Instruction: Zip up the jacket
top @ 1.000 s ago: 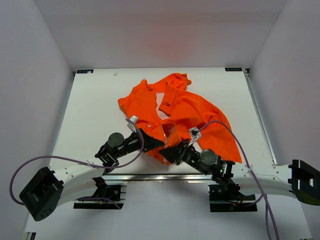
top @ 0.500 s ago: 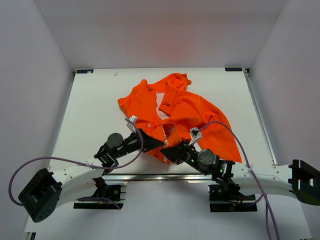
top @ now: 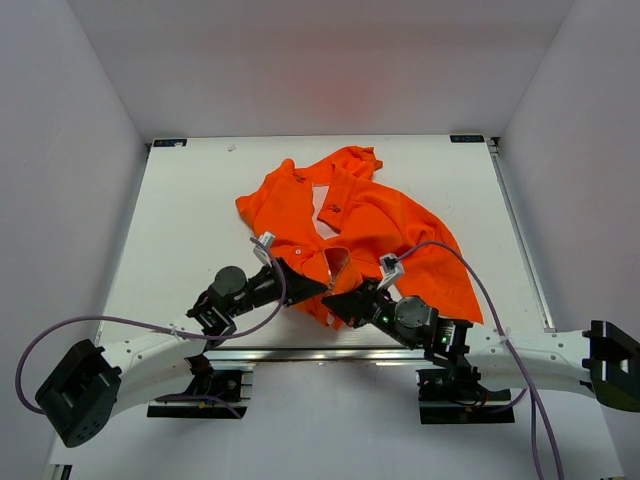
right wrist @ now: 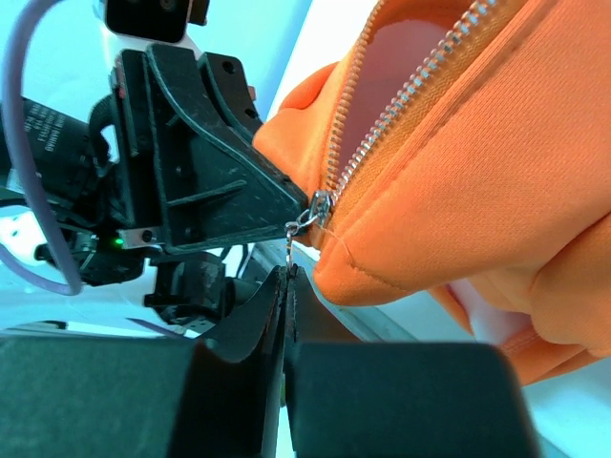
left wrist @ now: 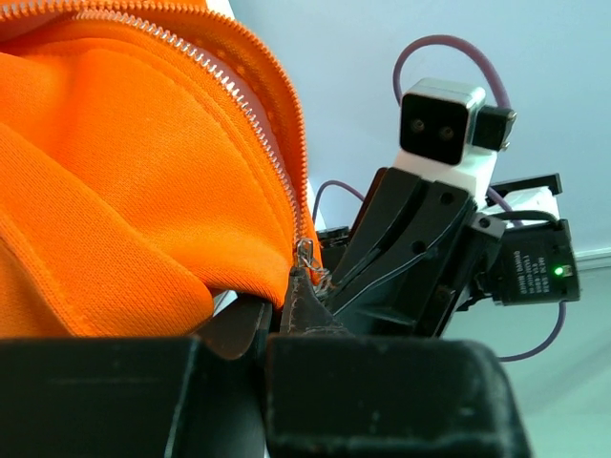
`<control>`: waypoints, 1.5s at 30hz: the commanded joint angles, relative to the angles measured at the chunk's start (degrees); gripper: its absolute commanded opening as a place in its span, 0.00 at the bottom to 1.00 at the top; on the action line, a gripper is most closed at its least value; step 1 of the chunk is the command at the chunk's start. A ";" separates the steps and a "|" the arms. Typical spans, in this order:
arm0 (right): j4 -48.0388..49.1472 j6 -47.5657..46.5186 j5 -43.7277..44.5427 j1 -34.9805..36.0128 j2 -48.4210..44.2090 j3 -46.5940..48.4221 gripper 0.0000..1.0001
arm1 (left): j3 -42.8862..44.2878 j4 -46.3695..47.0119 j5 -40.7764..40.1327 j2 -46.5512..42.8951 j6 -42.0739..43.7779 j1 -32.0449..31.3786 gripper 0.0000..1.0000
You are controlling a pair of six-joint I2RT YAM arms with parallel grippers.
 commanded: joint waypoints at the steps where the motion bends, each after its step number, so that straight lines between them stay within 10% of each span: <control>1: -0.18 3.33 0.52 0.27 -1.84 3.08 0.00 | -0.24 -2.19 1.48 -1.61 2.21 -0.48 0.00; 18: -17.76 10.02 2.80 -2.45 -8.44 8.70 0.00 | 4.07 -14.84 7.02 -3.54 13.90 -0.40 0.00; 33: -14.07 12.48 -21.71 -16.42 -0.36 12.04 0.00 | 5.47 -21.35 9.31 -3.01 19.79 -0.48 0.00; 45: -14.60 1.07 -12.94 -20.64 4.39 18.10 0.00 | 7.14 -34.33 11.68 -7.49 21.29 -0.40 0.00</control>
